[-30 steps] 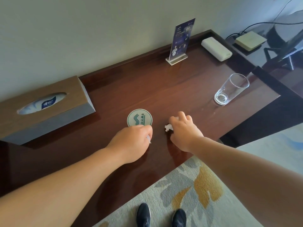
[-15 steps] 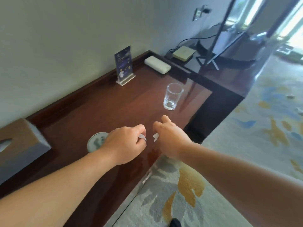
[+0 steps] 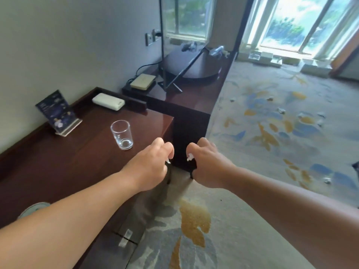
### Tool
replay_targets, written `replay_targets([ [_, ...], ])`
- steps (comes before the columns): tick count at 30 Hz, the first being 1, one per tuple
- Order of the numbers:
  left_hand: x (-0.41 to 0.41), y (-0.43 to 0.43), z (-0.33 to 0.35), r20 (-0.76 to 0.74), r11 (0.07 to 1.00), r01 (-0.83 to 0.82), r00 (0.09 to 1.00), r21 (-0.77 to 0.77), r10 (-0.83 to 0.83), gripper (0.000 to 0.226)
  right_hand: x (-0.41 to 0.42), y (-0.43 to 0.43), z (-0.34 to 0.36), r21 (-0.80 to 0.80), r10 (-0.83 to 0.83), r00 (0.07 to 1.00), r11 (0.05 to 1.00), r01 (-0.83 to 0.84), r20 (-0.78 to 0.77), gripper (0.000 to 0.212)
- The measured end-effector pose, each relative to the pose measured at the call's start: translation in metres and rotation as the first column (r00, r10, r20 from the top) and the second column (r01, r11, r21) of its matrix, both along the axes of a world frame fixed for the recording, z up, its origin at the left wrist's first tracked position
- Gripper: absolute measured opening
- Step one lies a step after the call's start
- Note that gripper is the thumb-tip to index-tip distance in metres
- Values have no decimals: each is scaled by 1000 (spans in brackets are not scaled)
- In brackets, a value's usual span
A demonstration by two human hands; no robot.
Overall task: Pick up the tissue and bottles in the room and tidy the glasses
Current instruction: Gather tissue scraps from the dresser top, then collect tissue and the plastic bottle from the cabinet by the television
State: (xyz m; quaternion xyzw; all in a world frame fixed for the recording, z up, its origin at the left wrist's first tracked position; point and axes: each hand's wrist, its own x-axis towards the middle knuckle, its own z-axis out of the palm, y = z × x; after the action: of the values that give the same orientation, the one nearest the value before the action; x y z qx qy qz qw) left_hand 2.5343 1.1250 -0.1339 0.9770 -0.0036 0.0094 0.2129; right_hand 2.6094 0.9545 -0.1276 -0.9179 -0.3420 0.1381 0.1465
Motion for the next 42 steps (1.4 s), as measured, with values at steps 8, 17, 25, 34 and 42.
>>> replay_targets([
  [8,70,-105,20,19,990,92,995,107,-95,19,57,-120,17,24,-88,995,996,87,47,35],
  [17,132,-221,37,-23,946,278,960,167,-278,18,84,-243,33,-49,-204,971,976,211,124,17],
  [25,175,-266,31,-8,886,423,903,192,-429,12,98,-286,36,39,-375,922,927,373,100,7],
  [34,251,-262,36,-31,854,496,867,155,-498,24,149,-282,41,10,-418,906,908,418,72,25],
  [42,334,-238,59,-4,843,526,849,115,-529,24,215,-262,60,-14,-462,881,885,466,96,30],
])
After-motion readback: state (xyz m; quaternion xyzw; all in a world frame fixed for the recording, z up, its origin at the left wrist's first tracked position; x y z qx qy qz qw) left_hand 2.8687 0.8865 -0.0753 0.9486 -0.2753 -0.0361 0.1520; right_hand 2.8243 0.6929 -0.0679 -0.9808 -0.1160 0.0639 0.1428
